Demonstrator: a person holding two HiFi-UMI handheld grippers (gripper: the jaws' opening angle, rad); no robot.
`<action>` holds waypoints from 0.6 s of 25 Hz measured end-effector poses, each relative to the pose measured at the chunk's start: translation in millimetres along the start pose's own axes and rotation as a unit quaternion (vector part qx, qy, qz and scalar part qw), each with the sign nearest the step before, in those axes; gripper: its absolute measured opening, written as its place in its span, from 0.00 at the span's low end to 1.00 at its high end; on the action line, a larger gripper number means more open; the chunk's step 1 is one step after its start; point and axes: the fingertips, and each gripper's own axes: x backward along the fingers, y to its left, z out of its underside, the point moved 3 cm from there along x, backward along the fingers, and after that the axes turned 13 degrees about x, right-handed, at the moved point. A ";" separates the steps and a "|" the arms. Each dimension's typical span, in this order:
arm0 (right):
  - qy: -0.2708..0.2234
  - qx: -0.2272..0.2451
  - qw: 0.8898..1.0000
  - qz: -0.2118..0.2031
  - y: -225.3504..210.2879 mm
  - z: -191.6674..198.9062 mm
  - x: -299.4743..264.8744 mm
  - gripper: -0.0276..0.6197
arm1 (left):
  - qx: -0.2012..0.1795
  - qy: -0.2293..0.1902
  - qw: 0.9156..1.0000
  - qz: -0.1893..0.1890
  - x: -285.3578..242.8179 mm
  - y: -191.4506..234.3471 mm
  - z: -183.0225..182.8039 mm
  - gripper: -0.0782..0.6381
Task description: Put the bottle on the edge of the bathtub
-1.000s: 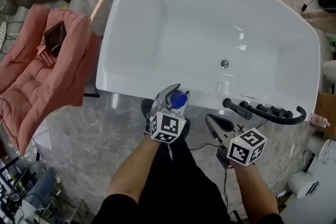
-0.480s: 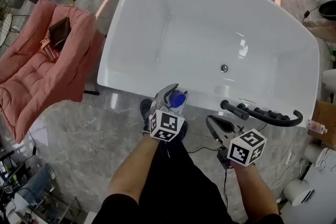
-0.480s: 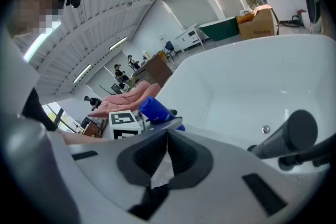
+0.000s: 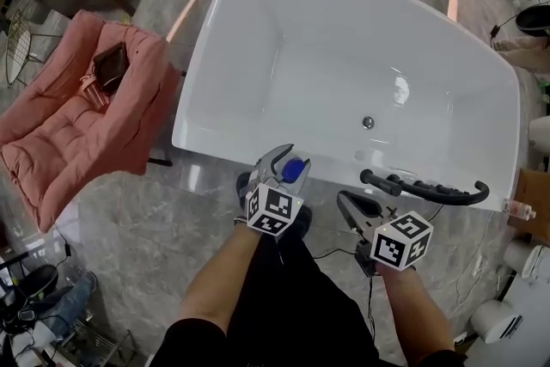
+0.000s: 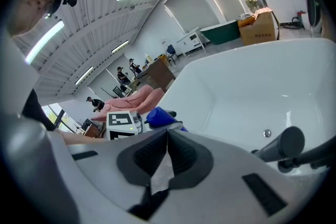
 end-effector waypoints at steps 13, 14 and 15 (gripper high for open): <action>-0.043 0.003 0.999 0.019 23.2 -30.4 53.4 0.06 | 0.009 -0.008 1.000 0.004 47.2 -28.7 -50.0 0.38; -0.046 0.003 0.999 0.021 24.9 -32.5 58.4 0.06 | 0.008 -0.010 1.000 0.001 52.4 -29.4 -54.4 0.38; -0.050 0.003 0.999 0.022 26.0 -34.6 63.9 0.06 | 0.006 -0.011 1.000 -0.002 57.6 -30.3 -58.8 0.38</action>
